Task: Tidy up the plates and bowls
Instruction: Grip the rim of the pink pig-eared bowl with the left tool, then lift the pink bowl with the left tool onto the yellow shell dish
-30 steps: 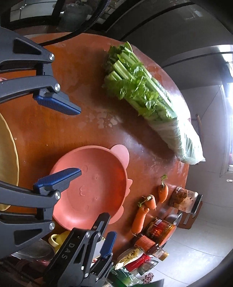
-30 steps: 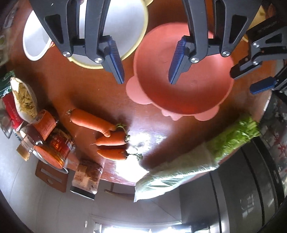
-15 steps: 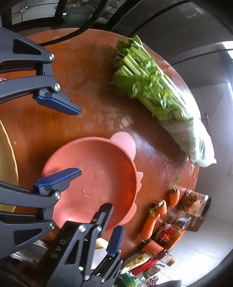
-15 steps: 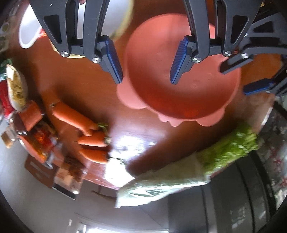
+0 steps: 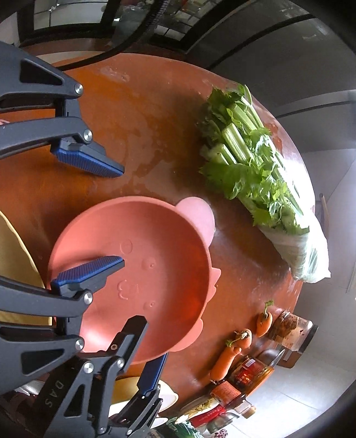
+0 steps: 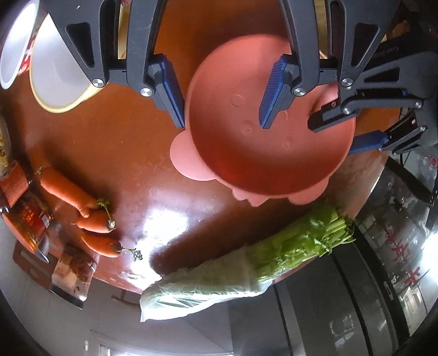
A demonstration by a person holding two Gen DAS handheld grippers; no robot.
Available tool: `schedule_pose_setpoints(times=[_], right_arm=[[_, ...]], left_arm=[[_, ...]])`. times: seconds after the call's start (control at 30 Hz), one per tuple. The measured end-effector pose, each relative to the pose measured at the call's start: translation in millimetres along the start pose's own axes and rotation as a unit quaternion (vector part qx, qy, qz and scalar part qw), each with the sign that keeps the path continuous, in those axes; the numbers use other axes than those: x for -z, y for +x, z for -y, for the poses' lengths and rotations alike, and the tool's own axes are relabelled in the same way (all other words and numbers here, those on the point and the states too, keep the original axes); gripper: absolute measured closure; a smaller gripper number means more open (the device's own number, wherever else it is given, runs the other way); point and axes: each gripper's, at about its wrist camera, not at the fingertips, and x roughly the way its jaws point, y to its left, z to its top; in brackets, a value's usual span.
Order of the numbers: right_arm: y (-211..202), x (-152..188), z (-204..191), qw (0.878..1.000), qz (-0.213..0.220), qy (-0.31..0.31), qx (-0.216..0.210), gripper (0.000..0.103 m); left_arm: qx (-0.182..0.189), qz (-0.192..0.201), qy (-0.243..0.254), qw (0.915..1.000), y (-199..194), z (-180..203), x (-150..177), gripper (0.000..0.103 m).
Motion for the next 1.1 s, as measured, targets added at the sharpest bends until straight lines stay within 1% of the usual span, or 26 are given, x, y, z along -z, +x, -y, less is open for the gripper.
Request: schedule_pose_setpoints(times=[0.07, 0.1, 0.13, 0.17, 0.2, 0.23, 0.27, 0.33, 0.47, 0.8, 1.1], right_arm=[[-3, 5, -1, 1.0, 0.005, 0.004, 0.001, 0.046], [-3, 5, -1, 1.0, 0.007, 0.005, 0.001, 0.048], [-4, 6, -1, 1.0, 0.011, 0.005, 0.002, 0.053], [-4, 6, 0, 1.0, 0.016, 0.005, 0.009, 0.058], [-4, 7, 0, 1.0, 0.018, 0.005, 0.01, 0.066], [-5, 6, 1, 1.0, 0.021, 0.006, 0.008, 0.069], [-6, 6, 1, 1.0, 0.024, 0.008, 0.014, 0.069], [-10, 5, 3, 0.999, 0.035, 0.006, 0.025, 0.069], [-18, 3, 8, 0.998, 0.051, 0.02, 0.015, 0.069], [-50, 1, 0, 0.996, 0.088, 0.017, 0.002, 0.069], [-78, 10, -10, 0.994, 0.112, 0.009, -0.001, 0.069]], left_arm=[[-0.002, 0.003, 0.002, 1.0, 0, 0, 1, 0.046], [-0.003, 0.005, 0.003, 1.0, -1, 0, 1, 0.051], [-0.001, 0.007, 0.004, 1.0, -1, 1, 1, 0.058], [0.002, 0.008, 0.004, 1.0, -1, 2, 0, 0.062], [0.004, 0.009, 0.004, 0.9999, -1, 3, 0, 0.064], [0.006, 0.01, 0.003, 0.9999, -1, 4, -1, 0.067], [0.009, 0.011, 0.002, 0.9999, -1, 5, -2, 0.068], [0.016, 0.014, -0.001, 0.9998, -3, 4, -2, 0.069], [0.014, 0.031, -0.001, 0.9994, -12, 5, -5, 0.069], [0.006, 0.069, -0.003, 0.9976, -46, 3, -6, 0.069], [0.006, 0.092, -0.003, 0.9957, -76, 5, 6, 0.069]])
